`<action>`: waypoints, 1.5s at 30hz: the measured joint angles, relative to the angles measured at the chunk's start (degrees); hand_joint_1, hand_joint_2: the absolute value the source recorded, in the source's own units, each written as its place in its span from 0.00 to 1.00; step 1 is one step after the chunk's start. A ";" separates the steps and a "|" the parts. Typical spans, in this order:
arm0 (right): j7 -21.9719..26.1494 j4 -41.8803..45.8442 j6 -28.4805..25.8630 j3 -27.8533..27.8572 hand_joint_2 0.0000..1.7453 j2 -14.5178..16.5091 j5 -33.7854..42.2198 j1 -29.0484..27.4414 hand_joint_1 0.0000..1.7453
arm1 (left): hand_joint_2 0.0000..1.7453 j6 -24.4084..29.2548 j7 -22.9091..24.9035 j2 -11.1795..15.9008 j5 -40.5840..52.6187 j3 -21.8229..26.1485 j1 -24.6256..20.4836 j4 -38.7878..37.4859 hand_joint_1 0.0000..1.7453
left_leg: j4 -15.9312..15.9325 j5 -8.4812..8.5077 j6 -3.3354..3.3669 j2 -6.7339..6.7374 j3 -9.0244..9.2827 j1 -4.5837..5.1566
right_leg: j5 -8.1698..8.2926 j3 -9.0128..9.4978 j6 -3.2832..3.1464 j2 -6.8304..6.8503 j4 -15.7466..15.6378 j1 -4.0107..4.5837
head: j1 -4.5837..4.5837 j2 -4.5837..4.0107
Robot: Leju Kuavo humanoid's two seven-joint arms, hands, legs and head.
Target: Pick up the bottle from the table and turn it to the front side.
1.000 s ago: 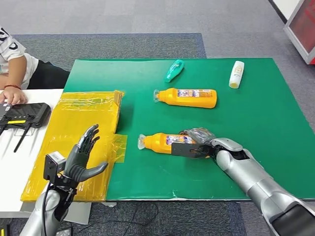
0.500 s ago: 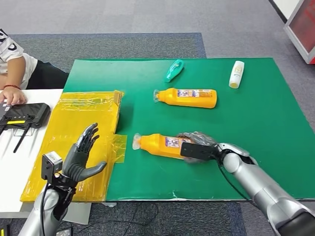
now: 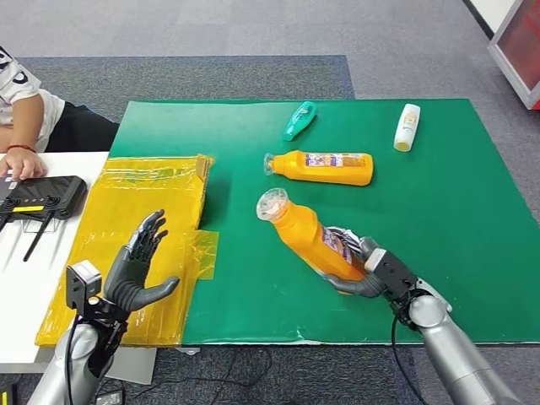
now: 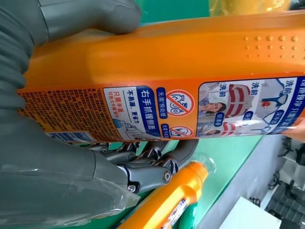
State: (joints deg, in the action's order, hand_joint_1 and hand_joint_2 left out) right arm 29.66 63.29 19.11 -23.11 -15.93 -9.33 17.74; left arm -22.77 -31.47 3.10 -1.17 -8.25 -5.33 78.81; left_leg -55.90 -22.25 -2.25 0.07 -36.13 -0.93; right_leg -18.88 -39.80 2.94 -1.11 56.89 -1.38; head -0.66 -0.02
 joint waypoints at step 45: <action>4.54 10.10 -3.97 8.19 1.00 18.91 6.25 -8.52 0.97 | 1.00 1.91 1.91 -0.60 -0.59 -4.20 -1.66 -0.31 0.00 | 0.00 0.04 -0.05 0.01 -0.02 0.00 | -0.01 -0.07 -0.02 0.00 0.00 0.01 | 0.01 0.00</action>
State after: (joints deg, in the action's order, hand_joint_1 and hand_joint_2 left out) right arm 34.21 73.39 15.14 -14.93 2.98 -3.08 9.21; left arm -20.86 -29.57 2.51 -1.76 -12.44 -6.99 78.49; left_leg -55.90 -22.20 -2.30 0.08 -36.15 -0.93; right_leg -18.89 -39.87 2.92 -1.11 56.89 -1.37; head -0.65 -0.02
